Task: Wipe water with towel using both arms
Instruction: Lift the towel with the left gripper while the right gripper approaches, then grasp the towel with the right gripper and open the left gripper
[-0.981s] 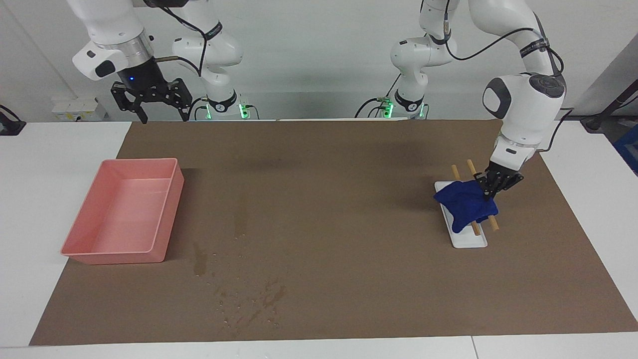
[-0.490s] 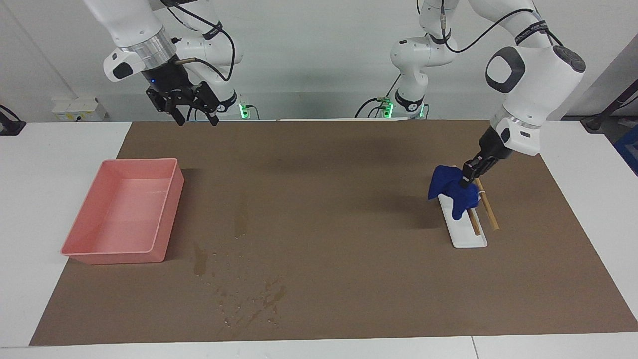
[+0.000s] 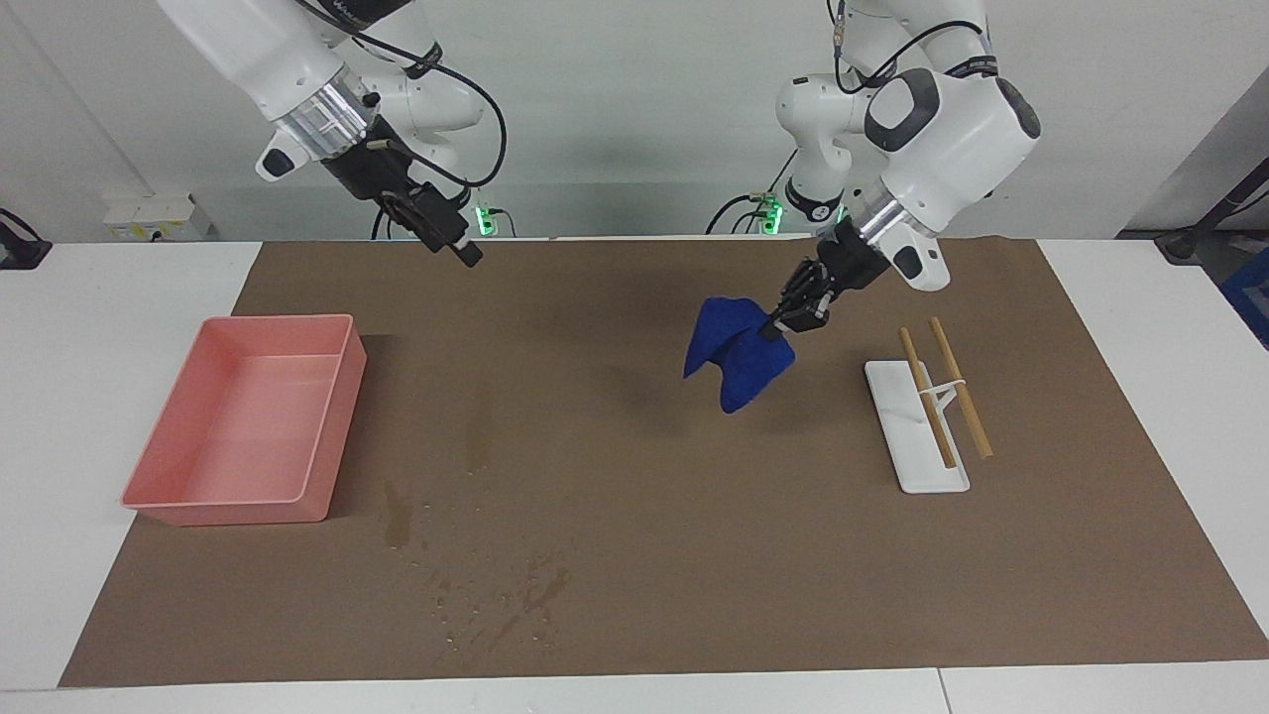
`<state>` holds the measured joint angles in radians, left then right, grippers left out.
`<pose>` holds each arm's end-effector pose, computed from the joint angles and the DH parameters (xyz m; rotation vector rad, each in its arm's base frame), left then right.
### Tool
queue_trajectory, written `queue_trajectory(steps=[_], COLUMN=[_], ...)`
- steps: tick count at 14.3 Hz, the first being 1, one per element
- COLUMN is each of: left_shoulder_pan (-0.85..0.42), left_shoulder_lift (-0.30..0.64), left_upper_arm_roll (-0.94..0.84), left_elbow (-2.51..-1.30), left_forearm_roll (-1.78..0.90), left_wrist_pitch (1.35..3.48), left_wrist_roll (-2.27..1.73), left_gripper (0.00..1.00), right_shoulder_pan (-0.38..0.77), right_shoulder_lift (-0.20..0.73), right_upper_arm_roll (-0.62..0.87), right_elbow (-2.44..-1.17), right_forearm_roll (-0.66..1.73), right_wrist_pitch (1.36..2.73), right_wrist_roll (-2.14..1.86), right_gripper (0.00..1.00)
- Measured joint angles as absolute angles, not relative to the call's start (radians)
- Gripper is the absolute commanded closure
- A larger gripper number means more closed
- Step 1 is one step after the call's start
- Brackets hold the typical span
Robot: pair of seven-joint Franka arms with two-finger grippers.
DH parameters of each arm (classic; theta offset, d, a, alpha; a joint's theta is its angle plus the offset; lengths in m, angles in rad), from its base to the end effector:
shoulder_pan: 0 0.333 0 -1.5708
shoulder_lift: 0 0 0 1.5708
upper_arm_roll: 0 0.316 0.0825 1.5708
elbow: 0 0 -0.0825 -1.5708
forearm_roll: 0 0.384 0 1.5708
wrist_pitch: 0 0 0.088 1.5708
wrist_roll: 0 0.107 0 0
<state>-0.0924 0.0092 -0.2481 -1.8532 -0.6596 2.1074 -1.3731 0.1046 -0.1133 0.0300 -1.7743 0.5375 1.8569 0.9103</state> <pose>0.5476 -0.2240 0.5441 2.0139 1.5448 -0.3995 0.5339 0.1134 0.6268 -2.3421 1.1011 0.1281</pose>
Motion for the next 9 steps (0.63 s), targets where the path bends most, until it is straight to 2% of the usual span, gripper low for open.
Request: queue_trajectory(steps=[4,9], left_shoulder_pan=[-0.227,-0.349], left_shoulder_lift=[0.011,0.014], left_upper_arm_roll=[-0.249,-0.249], left_elbow=[-1.863,-1.872], left_forearm_roll=[-0.738,-0.799], left_wrist_pitch=[2.291,2.429], left_wrist_roll=[-1.689,-1.872], left_gripper=[1.0,1.0], right_shoulder_pan=[0.166,0.237], right_shoulder_lift=[-0.113,-0.113], right_upper_arm_roll=[0.03,0.03], right_elbow=[-1.855,-1.955], right_forearm_roll=[0.624,0.699], right_wrist_pitch=[1.911,2.019], right_wrist_roll=[1.079,1.105], right_gripper=[0.0,0.0])
